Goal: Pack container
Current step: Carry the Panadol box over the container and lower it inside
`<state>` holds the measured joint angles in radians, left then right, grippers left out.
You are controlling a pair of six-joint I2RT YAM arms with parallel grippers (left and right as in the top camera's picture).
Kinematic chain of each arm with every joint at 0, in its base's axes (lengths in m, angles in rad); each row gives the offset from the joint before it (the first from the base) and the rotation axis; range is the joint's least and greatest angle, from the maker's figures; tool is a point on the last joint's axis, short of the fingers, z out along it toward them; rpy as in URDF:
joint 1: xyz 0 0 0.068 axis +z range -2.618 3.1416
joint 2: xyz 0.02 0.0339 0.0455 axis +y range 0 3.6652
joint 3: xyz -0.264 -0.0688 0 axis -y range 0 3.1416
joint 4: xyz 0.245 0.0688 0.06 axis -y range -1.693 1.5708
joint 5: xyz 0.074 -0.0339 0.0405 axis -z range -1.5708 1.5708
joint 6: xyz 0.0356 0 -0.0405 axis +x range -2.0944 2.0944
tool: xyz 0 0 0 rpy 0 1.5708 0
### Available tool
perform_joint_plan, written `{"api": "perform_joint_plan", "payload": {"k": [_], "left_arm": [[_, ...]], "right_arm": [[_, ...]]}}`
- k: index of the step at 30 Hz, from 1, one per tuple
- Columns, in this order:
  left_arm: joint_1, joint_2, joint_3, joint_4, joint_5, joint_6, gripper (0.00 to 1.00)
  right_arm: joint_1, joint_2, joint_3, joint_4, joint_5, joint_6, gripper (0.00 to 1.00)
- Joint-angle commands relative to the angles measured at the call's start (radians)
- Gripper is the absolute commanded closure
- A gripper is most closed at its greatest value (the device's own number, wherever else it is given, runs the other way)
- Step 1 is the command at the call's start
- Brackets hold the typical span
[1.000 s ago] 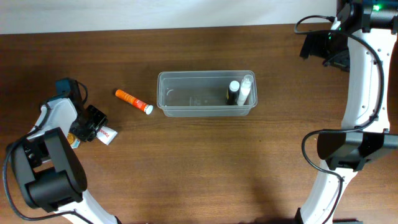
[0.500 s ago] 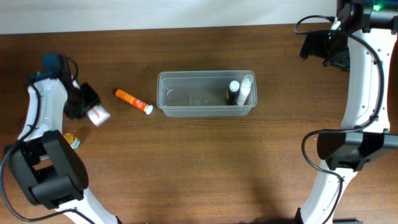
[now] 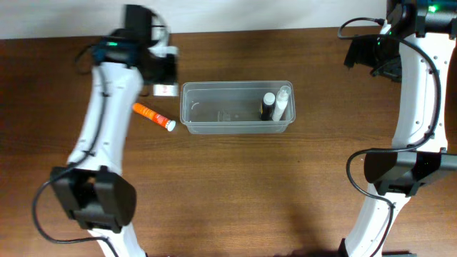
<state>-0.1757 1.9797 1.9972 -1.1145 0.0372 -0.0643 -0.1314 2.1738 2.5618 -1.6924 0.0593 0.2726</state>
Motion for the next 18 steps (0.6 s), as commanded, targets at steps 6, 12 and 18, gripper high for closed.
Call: {"api": "perform_joint_plan", "payload": {"k": [6, 12, 18], "left_arm": [[-0.278, 0.011, 0.018, 0.045, -0.294, 0.266, 0.62], [-0.394, 0.069, 0.018, 0.11, -0.427, 0.405, 0.63], [-0.41, 0.155, 0.018, 0.14, -0.426, 0.536, 0.67]], "right_arm": [[-0.001, -0.023, 0.011, -0.003, -0.003, -0.003, 0.02], [-0.001, -0.023, 0.011, -0.003, -0.003, -0.003, 0.01], [-0.001, -0.023, 0.011, -0.003, -0.003, -0.003, 0.02]]}}
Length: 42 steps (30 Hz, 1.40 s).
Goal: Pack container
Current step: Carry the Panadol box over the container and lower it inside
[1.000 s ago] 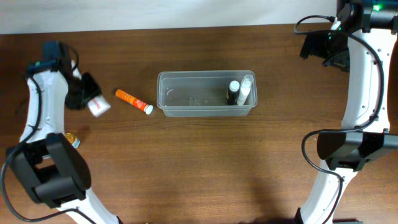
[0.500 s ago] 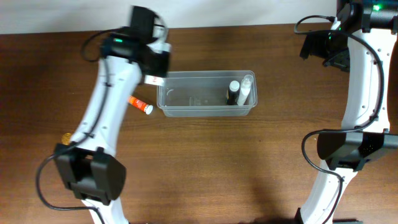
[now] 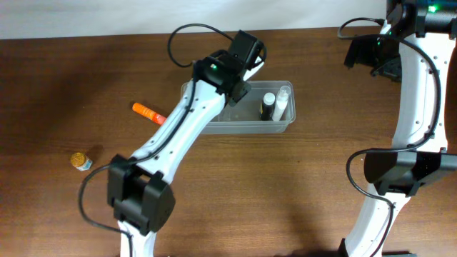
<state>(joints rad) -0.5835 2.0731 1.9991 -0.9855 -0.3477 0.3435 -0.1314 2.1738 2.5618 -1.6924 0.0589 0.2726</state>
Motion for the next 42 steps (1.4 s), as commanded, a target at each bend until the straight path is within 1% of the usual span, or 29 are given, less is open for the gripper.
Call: {"api": "perform_joint_plan", "payload": {"k": [1, 4, 8, 12, 13, 14, 23, 25, 27, 28, 30, 35, 38, 41, 42], "left_arm": [[-0.002, 0.077, 0.016, 0.012, -0.042, 0.156, 0.69], [-0.002, 0.119, 0.016, 0.011, -0.041, 0.239, 0.7], [-0.002, 0.15, 0.015, 0.011, -0.018, 0.318, 0.7], [-0.003, 0.153, 0.015, 0.011, 0.042, 0.386, 0.68], [-0.003, 0.153, 0.015, 0.011, 0.057, 0.406, 0.64], [-0.003, 0.153, 0.015, 0.011, 0.066, 0.421, 0.64], [-0.003, 0.153, 0.014, -0.03, 0.153, 0.587, 0.64], [-0.003, 0.154, 0.014, -0.033, 0.154, 0.59, 0.62], [-0.003, 0.154, 0.014, -0.033, 0.154, 0.59, 0.58], [-0.003, 0.154, 0.014, -0.037, 0.154, 0.59, 0.52], [-0.003, 0.154, 0.014, -0.041, 0.154, 0.59, 0.45], [-0.003, 0.154, 0.014, -0.041, 0.153, 0.59, 0.32], [-0.003, 0.154, 0.014, -0.039, 0.14, 0.59, 0.29], [-0.003, 0.154, 0.021, -0.033, 0.074, 0.583, 0.29], [-0.003, 0.153, 0.03, -0.033, 0.039, 0.562, 0.29]], "right_arm": [[-0.001, -0.023, 0.011, -0.003, -0.002, -0.003, 0.02], [-0.001, -0.023, 0.011, -0.003, -0.002, -0.003, 0.02], [-0.001, -0.023, 0.011, -0.003, -0.002, -0.003, 0.02], [-0.001, -0.023, 0.011, -0.003, -0.002, -0.003, 0.02], [-0.001, -0.023, 0.011, -0.003, -0.002, -0.003, 0.02], [-0.001, -0.023, 0.011, -0.003, -0.002, -0.003, 0.02], [-0.001, -0.023, 0.011, -0.003, -0.002, -0.003, 0.02], [-0.001, -0.023, 0.011, -0.003, -0.002, -0.003, 0.02], [-0.001, -0.023, 0.011, -0.003, -0.002, -0.003, 0.02], [-0.001, -0.023, 0.011, -0.003, -0.002, -0.003, 0.02], [-0.001, -0.023, 0.011, -0.003, -0.002, -0.003, 0.02], [-0.001, -0.023, 0.011, -0.003, -0.002, -0.003, 0.02], [-0.001, -0.023, 0.011, -0.003, -0.002, -0.003, 0.02], [-0.001, -0.023, 0.011, -0.003, -0.002, -0.003, 0.02], [-0.001, -0.023, 0.011, -0.003, -0.002, -0.003, 0.02]]}}
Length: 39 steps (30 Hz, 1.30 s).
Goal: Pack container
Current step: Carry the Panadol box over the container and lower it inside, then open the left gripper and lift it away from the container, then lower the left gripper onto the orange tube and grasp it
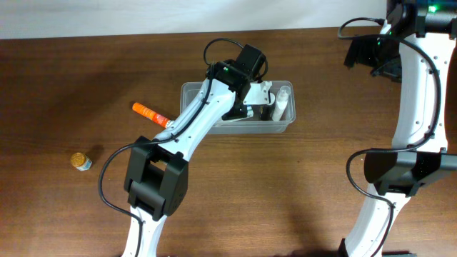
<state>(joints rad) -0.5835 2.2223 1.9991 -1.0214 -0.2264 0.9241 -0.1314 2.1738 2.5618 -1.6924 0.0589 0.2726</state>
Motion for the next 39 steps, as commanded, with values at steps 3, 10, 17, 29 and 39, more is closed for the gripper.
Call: {"api": "perform_joint_plan", "payload": {"k": [3, 10, 17, 29, 39], "left_arm": [[-0.003, -0.007, 0.077, -0.006, -0.142, -0.107, 0.29], [0.063, -0.097, 0.251, -0.116, -0.124, -0.443, 0.0], [0.296, -0.121, 0.303, -0.227, 0.048, -0.95, 0.01], [0.604, -0.106, 0.234, -0.253, 0.494, -1.126, 0.01], [0.608, -0.106, -0.026, -0.119, 0.282, -1.509, 0.01]], "right_arm": [[-0.001, -0.023, 0.011, -0.003, -0.002, -0.003, 0.02], [-0.001, -0.023, 0.011, -0.003, -0.002, -0.003, 0.02], [-0.001, -0.023, 0.011, -0.003, -0.002, -0.003, 0.02], [-0.001, -0.023, 0.011, -0.003, -0.002, -0.003, 0.02], [-0.001, -0.023, 0.011, -0.003, -0.002, -0.003, 0.02]]}}
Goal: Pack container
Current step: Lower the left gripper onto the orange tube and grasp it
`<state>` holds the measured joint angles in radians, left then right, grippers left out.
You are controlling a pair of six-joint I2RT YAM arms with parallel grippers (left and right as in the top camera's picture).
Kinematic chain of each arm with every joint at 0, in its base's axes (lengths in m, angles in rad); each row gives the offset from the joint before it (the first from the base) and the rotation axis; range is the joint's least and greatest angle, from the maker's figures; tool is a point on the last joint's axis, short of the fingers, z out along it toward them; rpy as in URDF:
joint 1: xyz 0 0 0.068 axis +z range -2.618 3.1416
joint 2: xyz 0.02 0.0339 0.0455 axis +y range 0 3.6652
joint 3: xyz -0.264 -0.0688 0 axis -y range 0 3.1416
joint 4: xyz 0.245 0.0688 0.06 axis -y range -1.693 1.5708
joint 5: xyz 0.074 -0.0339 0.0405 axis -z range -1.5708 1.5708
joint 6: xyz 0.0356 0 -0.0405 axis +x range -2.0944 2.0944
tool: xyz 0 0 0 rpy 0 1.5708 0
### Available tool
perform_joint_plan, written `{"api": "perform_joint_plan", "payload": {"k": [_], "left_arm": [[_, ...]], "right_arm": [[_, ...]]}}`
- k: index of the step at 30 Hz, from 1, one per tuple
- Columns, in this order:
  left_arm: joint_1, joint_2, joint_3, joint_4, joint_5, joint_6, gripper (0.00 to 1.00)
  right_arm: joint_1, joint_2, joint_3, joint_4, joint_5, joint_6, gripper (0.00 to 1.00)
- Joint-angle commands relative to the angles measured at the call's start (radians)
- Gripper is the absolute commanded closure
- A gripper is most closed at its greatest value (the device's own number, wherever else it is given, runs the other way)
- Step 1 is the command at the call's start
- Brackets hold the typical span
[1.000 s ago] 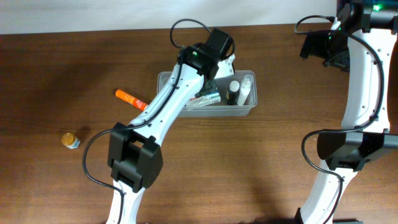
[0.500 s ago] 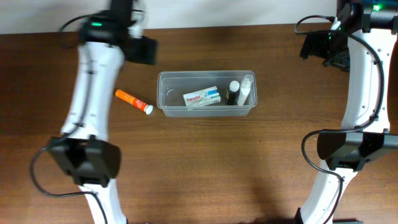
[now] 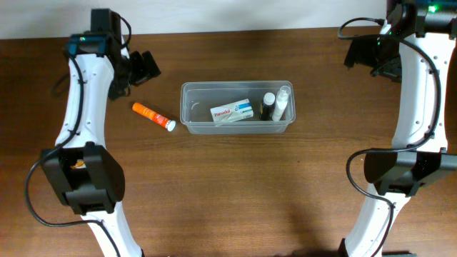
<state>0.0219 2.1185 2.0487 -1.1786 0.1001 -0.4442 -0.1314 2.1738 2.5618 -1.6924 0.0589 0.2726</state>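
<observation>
A clear plastic container stands mid-table. Inside it lie a white box with blue and green print, a black bottle with a white cap and a white tube. An orange tube with a white cap lies on the table to the left of the container. My left gripper hovers up and left of the orange tube, apparently open and holding nothing. My right gripper hangs at the far right, away from everything; its fingers are too dark to read.
The brown wooden table meets a white wall along its far edge. The left arm's base and the right arm's base stand near the front corners.
The left gripper was inside the container beside the bottles with the white box. The box now lies in the container, and the gripper is back at the far left. The right arm is unchanged.
First my left gripper held a white box just left of the container. Then it was over the container, and later down inside it by the black bottle. Now the box rests in the container and the gripper is near the orange tube.
</observation>
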Motion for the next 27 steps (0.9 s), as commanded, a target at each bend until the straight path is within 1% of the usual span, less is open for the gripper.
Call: {"api": "perform_joint_plan", "payload": {"k": [1, 5, 10, 27], "left_arm": [[0.002, -0.003, -0.103, 0.062, -0.045, -0.155, 0.01], [0.002, -0.002, -0.189, 0.135, -0.045, -0.182, 0.01], [0.002, 0.01, -0.248, 0.183, -0.045, -0.193, 0.0], [0.0, 0.168, -0.262, 0.167, -0.045, -0.191, 0.01]], "right_arm": [[-0.001, -0.023, 0.011, -0.003, -0.002, -0.003, 0.02], [-0.001, -0.023, 0.011, -0.003, -0.002, -0.003, 0.02], [-0.001, -0.023, 0.011, -0.003, -0.002, -0.003, 0.02], [-0.001, -0.023, 0.011, -0.003, -0.002, -0.003, 0.02]]}}
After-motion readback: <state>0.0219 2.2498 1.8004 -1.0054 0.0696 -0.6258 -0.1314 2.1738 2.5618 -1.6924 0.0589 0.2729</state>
